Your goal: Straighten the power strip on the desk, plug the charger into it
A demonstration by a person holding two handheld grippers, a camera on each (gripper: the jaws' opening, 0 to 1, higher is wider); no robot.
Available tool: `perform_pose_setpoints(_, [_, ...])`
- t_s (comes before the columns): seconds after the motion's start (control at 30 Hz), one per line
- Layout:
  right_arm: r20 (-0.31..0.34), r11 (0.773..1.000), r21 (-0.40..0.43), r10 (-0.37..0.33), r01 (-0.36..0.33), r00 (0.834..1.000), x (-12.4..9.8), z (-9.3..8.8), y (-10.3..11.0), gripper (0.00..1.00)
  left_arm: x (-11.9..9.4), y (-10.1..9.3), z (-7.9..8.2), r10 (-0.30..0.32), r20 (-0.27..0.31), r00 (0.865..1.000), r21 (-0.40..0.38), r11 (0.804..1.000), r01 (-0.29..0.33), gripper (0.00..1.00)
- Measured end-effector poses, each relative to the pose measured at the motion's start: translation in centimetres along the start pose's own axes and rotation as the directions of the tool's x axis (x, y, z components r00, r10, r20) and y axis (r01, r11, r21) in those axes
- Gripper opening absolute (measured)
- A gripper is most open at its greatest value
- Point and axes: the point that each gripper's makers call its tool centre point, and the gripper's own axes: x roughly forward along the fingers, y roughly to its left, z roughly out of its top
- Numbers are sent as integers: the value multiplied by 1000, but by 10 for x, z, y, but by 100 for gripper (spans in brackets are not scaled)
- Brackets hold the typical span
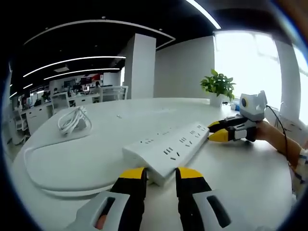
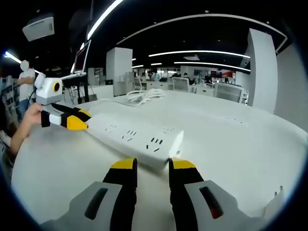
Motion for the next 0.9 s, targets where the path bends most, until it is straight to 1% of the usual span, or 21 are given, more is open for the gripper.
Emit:
perform_pose_setpoints(0.23, [0, 1000, 5, -2, 2, 1000, 1, -1, 0, 26, 0, 0, -3, -9, -9, 1000, 8, 1000, 9, 24])
perform_pose_setpoints(0.7, [-2, 1000, 0, 0, 0, 1000, 1, -1, 0, 26, 1, -2, -5, -24, -9, 1000, -9, 1000, 24, 24])
perform_pose_setpoints(0.9, [-2, 1000, 3, 3, -3, 1000, 0, -1, -3, 24, 0, -2, -5, -28, -5, 1000, -15, 1000, 28, 24])
